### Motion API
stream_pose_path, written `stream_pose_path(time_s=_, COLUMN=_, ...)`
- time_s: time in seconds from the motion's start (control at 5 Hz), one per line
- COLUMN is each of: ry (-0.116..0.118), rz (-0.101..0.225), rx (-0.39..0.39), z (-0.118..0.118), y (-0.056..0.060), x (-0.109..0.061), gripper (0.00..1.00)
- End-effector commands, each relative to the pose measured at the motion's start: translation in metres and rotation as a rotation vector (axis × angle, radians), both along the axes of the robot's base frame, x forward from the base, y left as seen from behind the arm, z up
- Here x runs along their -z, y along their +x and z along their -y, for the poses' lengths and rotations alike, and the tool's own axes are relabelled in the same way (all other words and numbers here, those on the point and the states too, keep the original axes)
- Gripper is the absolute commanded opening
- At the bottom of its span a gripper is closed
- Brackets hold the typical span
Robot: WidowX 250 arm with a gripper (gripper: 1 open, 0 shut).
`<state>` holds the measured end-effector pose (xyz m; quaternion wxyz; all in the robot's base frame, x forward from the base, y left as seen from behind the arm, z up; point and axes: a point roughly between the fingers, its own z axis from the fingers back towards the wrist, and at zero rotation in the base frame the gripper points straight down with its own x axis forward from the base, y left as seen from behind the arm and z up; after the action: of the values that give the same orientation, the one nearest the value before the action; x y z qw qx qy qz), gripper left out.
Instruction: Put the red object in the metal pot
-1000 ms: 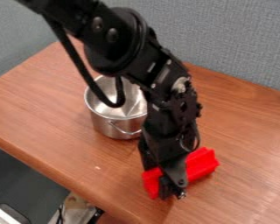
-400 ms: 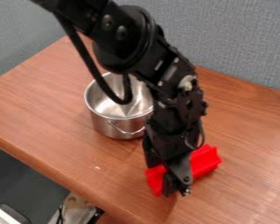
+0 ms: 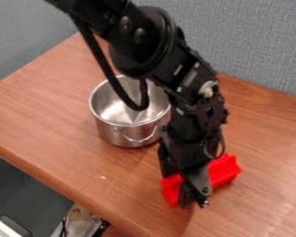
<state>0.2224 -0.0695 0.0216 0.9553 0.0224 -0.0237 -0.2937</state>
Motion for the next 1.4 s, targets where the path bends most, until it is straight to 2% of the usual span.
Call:
stream_pose_path(time_s=0.0, ry=0.001, rz=0.034, rx=0.023, z=0.008, y=0.008, x=-0.01, gripper=0.0)
stream_pose_path(time_s=0.8, ry=0.014, rz=0.062, rx=0.058, z=0.022, y=0.01, x=-0.03, gripper=0.0)
stream_pose_path(time_s=1.2, ry=0.021, rz=0.067, rx=0.062, z=0.024, y=0.014, x=-0.032, gripper=0.0)
